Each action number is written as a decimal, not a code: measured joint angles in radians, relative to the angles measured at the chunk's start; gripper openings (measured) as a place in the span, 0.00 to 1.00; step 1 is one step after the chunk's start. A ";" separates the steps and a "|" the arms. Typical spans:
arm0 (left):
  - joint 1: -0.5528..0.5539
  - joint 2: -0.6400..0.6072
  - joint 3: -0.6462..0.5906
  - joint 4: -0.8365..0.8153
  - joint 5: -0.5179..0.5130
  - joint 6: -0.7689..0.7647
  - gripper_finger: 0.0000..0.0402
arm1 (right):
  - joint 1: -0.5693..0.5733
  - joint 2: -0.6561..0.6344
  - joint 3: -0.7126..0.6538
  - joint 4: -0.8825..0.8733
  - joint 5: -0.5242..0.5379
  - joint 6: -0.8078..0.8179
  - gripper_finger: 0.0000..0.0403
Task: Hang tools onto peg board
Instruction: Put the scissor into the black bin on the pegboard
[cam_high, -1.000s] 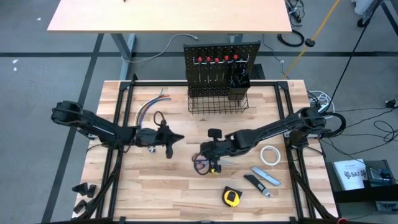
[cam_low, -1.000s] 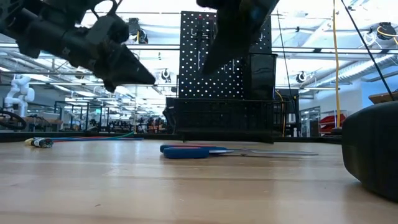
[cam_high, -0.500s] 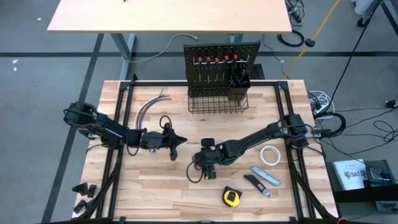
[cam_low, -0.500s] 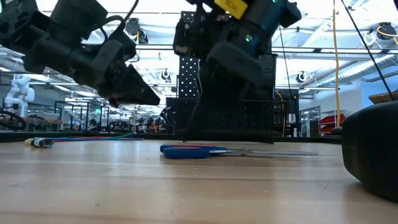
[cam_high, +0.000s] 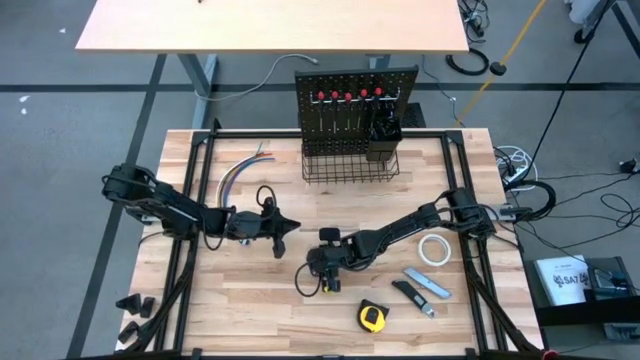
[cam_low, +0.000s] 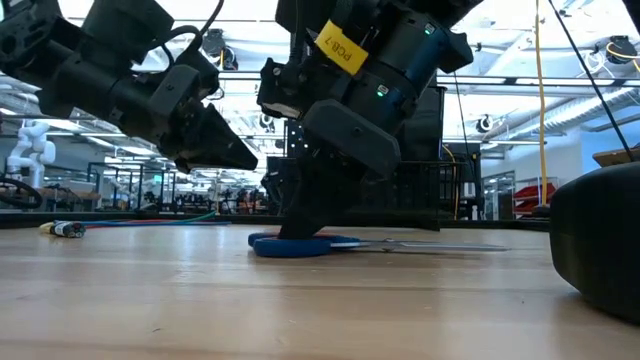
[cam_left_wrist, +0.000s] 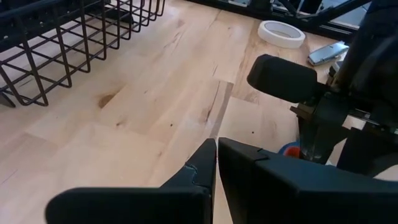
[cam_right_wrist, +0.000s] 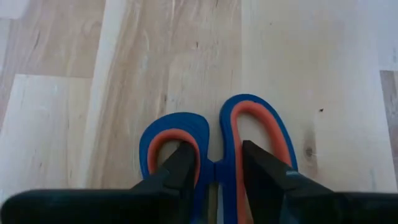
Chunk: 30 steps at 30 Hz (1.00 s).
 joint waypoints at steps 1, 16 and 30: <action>0.000 0.000 0.000 0.000 0.000 0.000 0.06 | 0.000 -0.002 0.000 -0.001 0.000 -0.003 0.24; 0.000 0.000 0.000 0.000 0.006 0.000 0.06 | 0.004 -0.119 -0.016 -0.043 0.003 -0.052 0.23; -0.020 0.000 0.000 0.124 0.006 0.032 0.06 | 0.012 -0.323 -0.010 -0.044 0.142 -0.165 0.23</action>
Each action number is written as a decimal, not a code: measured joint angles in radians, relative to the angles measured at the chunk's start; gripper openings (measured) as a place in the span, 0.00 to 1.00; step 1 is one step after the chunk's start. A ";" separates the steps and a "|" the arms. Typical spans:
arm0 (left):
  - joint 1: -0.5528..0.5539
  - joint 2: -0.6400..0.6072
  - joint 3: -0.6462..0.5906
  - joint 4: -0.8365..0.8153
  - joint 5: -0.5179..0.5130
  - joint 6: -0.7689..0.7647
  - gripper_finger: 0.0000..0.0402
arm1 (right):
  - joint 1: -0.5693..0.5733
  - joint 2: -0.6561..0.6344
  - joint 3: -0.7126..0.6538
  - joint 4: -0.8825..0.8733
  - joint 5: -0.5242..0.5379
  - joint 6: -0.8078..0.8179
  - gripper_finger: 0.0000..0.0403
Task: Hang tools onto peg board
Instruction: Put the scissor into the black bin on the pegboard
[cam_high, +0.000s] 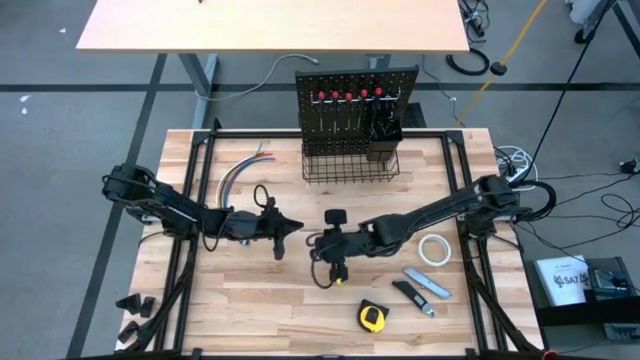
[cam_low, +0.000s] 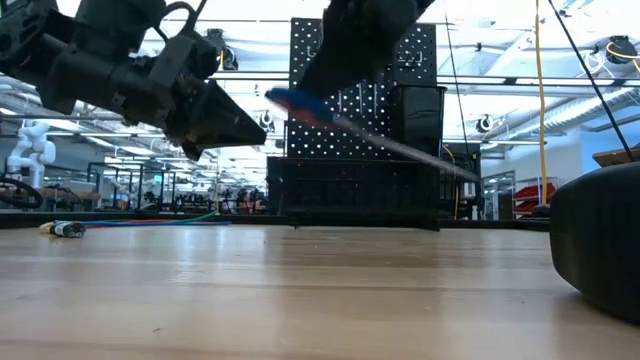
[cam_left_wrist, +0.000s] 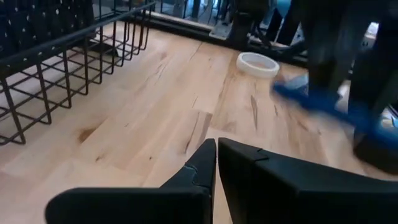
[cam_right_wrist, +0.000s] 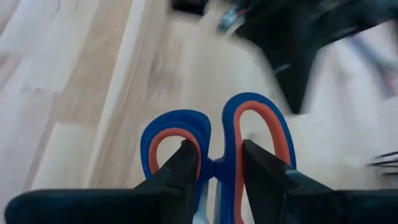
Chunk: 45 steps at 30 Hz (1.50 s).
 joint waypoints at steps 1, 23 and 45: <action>0.000 0.000 0.000 -0.004 0.000 0.000 0.05 | 0.000 -0.017 0.000 0.002 0.014 -0.006 0.23; -0.085 0.177 0.000 0.615 0.253 0.382 0.00 | 0.017 -0.144 0.002 0.185 -0.039 -0.100 0.22; -0.109 0.176 0.022 0.640 0.276 0.445 0.00 | -0.007 -0.082 0.003 0.197 -0.043 -0.057 0.01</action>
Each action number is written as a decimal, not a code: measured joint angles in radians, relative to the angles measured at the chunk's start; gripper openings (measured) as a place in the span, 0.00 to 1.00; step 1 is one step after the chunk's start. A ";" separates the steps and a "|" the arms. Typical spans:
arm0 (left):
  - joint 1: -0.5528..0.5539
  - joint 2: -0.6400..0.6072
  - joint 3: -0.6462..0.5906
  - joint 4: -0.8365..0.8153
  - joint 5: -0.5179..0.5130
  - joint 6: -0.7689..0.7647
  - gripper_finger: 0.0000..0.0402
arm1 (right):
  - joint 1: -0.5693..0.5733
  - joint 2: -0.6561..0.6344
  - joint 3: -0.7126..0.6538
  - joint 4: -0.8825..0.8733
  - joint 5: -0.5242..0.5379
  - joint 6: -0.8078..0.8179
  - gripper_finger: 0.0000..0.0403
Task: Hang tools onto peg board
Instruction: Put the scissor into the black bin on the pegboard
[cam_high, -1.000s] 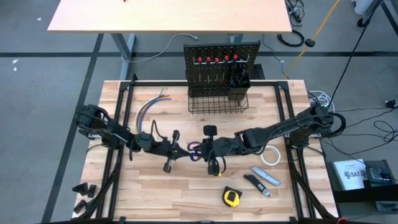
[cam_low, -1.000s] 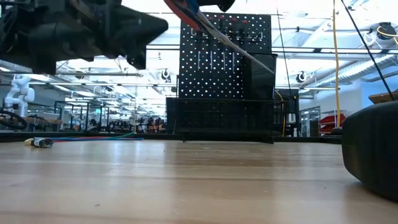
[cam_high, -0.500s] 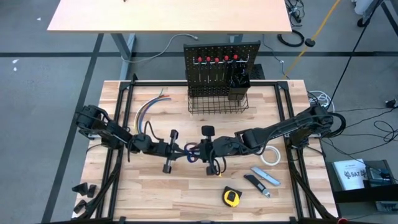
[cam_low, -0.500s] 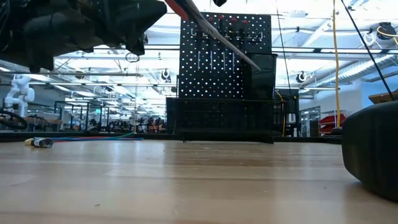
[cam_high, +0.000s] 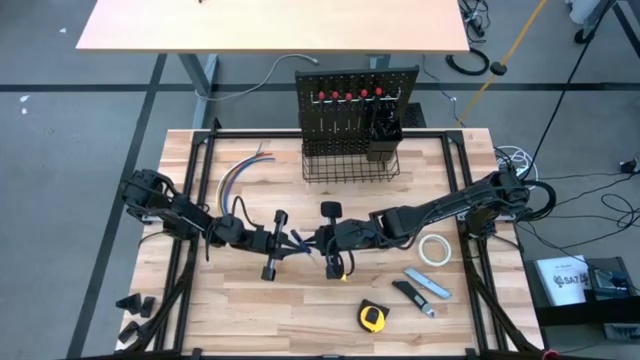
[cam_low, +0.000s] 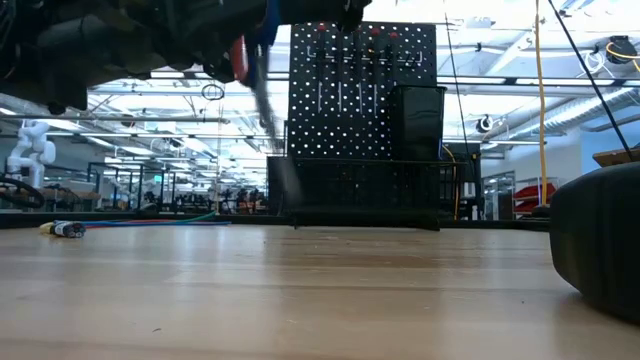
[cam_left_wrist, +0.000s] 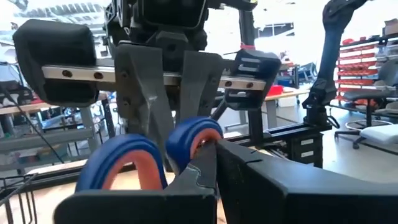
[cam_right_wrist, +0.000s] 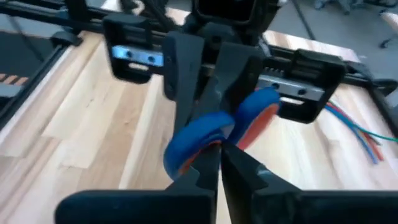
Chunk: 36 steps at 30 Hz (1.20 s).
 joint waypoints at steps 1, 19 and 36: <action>-0.001 0.000 0.000 -0.002 -0.002 0.000 0.00 | -0.001 0.000 -0.001 -0.001 -0.018 -0.001 0.01; -0.006 0.001 -0.006 -0.058 -0.126 -0.032 0.00 | -0.018 0.072 -0.002 0.059 -0.087 0.073 0.01; -0.023 0.001 -0.001 -0.117 -0.183 -0.034 0.00 | -0.012 0.076 0.000 -0.013 -0.126 0.055 0.02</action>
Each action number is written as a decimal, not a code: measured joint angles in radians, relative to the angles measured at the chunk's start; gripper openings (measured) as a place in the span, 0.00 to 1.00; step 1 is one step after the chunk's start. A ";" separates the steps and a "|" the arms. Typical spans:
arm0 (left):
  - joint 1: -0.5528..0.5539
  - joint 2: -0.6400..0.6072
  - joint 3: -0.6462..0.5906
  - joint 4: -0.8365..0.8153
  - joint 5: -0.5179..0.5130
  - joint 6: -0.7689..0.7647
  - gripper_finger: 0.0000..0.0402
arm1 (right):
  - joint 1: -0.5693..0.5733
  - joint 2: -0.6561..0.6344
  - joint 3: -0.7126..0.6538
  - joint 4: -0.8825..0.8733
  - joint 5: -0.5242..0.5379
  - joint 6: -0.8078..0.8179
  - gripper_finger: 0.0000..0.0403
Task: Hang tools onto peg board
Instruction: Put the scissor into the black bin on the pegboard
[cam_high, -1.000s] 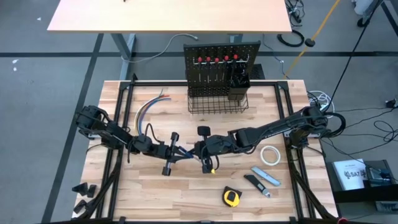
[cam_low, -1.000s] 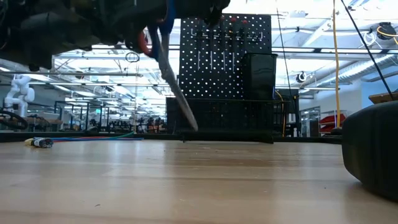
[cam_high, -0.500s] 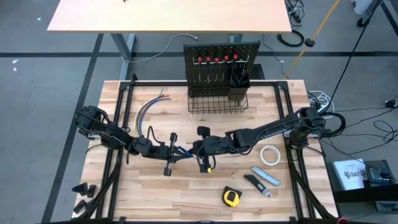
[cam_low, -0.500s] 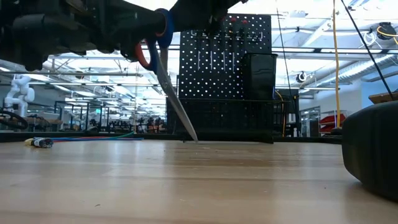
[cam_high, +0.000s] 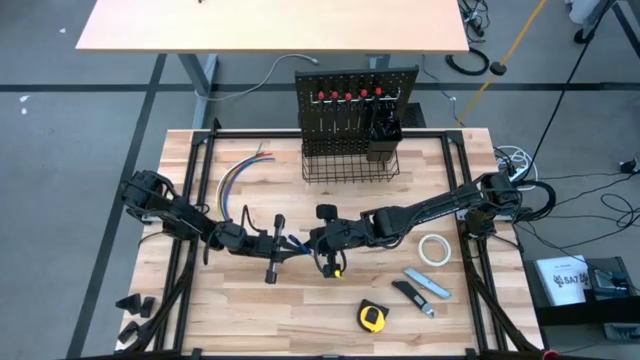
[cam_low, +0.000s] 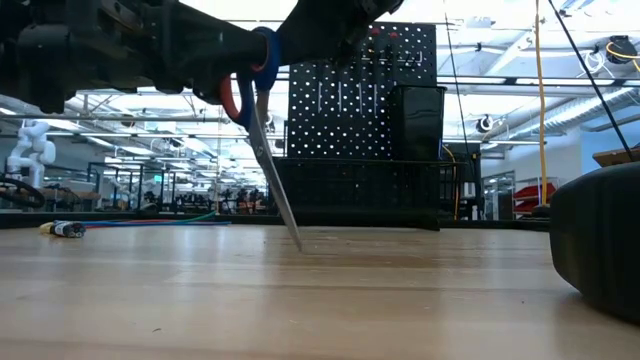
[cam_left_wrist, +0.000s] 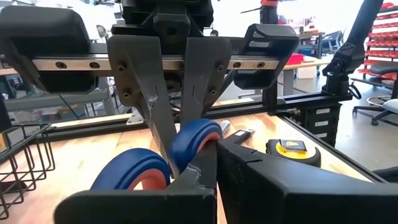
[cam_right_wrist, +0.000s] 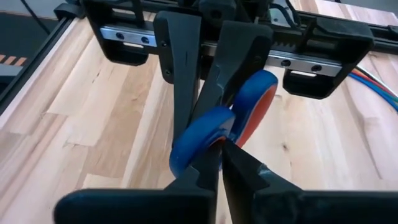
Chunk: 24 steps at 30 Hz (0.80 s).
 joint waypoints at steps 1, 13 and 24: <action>0.000 0.000 0.001 -0.004 0.002 0.000 0.00 | 0.000 0.000 0.000 -0.001 -0.009 -0.007 0.03; 0.000 0.000 0.002 -0.011 0.008 0.001 0.00 | 0.000 0.001 -0.001 0.005 0.021 -0.001 0.28; 0.000 0.000 0.002 -0.014 0.010 0.001 0.00 | 0.002 0.001 -0.001 -0.003 0.010 0.013 0.31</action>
